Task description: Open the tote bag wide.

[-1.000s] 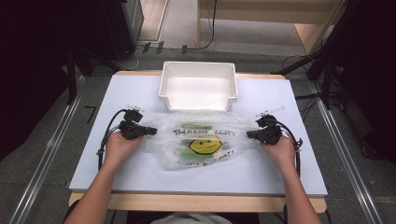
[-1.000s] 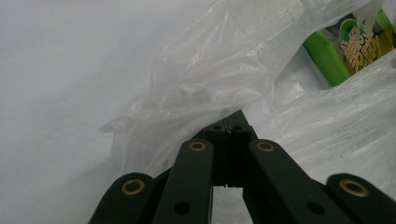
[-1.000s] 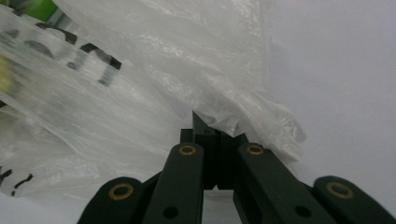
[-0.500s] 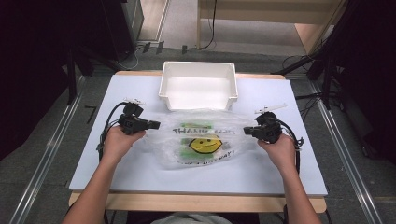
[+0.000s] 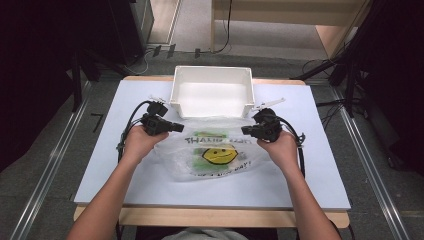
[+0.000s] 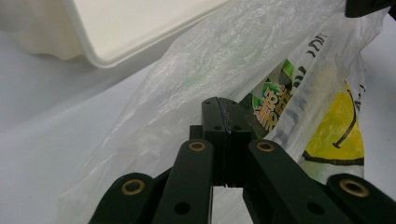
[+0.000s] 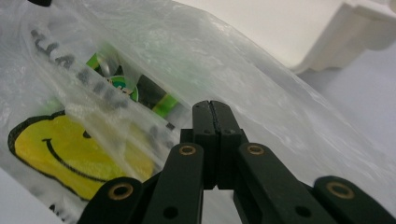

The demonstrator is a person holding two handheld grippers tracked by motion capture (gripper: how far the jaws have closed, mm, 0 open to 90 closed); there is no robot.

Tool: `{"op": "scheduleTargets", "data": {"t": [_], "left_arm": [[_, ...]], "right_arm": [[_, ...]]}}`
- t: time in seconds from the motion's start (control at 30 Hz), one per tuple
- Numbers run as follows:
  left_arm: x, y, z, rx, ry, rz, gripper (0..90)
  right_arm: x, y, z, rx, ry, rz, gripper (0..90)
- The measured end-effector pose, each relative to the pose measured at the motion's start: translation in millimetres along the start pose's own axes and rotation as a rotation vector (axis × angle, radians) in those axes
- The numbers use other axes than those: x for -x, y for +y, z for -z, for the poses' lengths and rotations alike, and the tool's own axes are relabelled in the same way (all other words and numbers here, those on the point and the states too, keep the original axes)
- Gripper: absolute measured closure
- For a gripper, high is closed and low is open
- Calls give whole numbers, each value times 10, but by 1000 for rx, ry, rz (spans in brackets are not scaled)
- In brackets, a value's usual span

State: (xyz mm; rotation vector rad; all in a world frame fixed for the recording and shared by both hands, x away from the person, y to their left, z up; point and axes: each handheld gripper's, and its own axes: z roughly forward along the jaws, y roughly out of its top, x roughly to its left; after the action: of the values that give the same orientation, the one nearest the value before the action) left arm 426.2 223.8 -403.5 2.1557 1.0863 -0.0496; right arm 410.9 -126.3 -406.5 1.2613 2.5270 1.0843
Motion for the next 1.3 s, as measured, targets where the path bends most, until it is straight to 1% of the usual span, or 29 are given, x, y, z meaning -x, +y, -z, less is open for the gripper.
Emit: {"op": "scheduleTargets", "data": {"t": [0.07,0.17,0.23,0.33,0.4,0.47,0.57,0.63,0.67,0.73,0.77,0.83,0.9,0.97,1.03,1.07,1.1,1.17,1.23,1.3], "left_arm": [[-7,8,-68,-1,-2,4,900],[-9,13,-152,-11,-7,2,900],[-5,6,-219,-24,-9,2,900],[-8,-15,-277,-39,-5,-1,900],[-9,-38,-313,-50,-9,-5,900],[7,-65,-351,-61,-9,-10,900],[13,-95,-387,-60,-10,-12,900],[21,-113,-413,-63,-20,-12,900],[26,-121,-417,-64,-17,-18,900],[48,-138,-421,-63,-33,-23,900],[68,-147,-414,-62,-43,-23,900],[126,-156,-413,-64,-50,-44,900],[172,-158,-442,-63,-45,-56,900],[164,-154,-487,-66,-30,-60,900],[129,-151,-524,-71,-5,-52,900],[113,-150,-539,-77,21,-55,900],[101,-147,-554,-85,45,-59,900],[74,-136,-560,-88,54,-63,900],[52,-118,-563,-70,62,-50,900],[28,-92,-563,-58,74,-42,900]], "right_arm": [[-6,40,-74,3,1,5,900],[12,75,-176,0,7,-1,900],[29,83,-248,-11,3,-3,900],[50,67,-350,-31,4,-10,900],[60,51,-415,-48,1,-1,900],[57,38,-454,-57,0,-2,900],[55,17,-497,-63,1,4,900],[58,4,-519,-65,10,-3,900],[57,-5,-528,-68,11,-8,900],[51,-35,-538,-67,24,-8,900],[40,-51,-541,-76,30,-9,900],[13,-84,-542,-78,33,3,900],[-17,-106,-544,-86,41,4,900],[-33,-114,-569,-93,38,20,900],[-40,-109,-589,-93,37,17,900],[-35,-105,-597,-92,30,20,900],[-30,-99,-603,-92,23,13,900],[-14,-87,-622,-91,14,7,900],[0,-65,-639,-87,0,18,900],[9,-32,-647,-79,-10,19,900]]}}
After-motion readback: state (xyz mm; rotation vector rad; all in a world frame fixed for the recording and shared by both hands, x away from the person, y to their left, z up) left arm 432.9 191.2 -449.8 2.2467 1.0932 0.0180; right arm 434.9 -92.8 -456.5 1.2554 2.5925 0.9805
